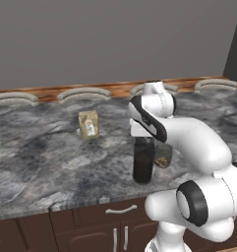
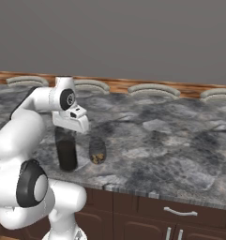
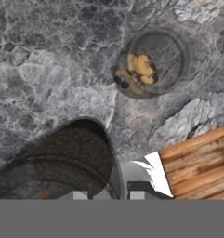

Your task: Pick the jar and jar from the dining table and place them in the open cabinet. Close the cabinet after placing the objects.

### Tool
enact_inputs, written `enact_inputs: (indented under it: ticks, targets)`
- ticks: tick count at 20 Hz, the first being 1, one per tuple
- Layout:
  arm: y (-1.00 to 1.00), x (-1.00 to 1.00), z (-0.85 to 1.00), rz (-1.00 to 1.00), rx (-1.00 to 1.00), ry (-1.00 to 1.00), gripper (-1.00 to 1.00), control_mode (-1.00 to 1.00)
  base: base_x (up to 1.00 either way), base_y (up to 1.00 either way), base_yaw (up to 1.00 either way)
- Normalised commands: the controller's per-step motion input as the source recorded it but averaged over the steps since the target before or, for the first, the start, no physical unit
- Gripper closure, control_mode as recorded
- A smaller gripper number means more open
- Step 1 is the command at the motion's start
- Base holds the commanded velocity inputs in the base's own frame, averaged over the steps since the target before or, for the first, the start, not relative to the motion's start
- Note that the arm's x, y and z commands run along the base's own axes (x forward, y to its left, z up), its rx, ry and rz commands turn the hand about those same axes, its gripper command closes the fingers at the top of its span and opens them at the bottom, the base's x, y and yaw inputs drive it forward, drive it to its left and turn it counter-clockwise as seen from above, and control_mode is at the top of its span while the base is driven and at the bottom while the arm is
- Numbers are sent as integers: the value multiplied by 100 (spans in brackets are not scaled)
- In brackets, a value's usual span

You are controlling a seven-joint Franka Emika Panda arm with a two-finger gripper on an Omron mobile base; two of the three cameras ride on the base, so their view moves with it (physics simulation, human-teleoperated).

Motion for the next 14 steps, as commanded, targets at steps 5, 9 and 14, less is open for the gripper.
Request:
enact_inputs:
  ticks: [5, 9, 14]
  targets:
    - [4, -14, 32, -3, 3, 0, 100, -100, 0, 0, 0]
    - [2, -24, 55, -5, 1, 0, 100, -100, 0, 0, 0]
    - [6, -27, 57, -4, 0, 0, 100, -100, 0, 0, 0]
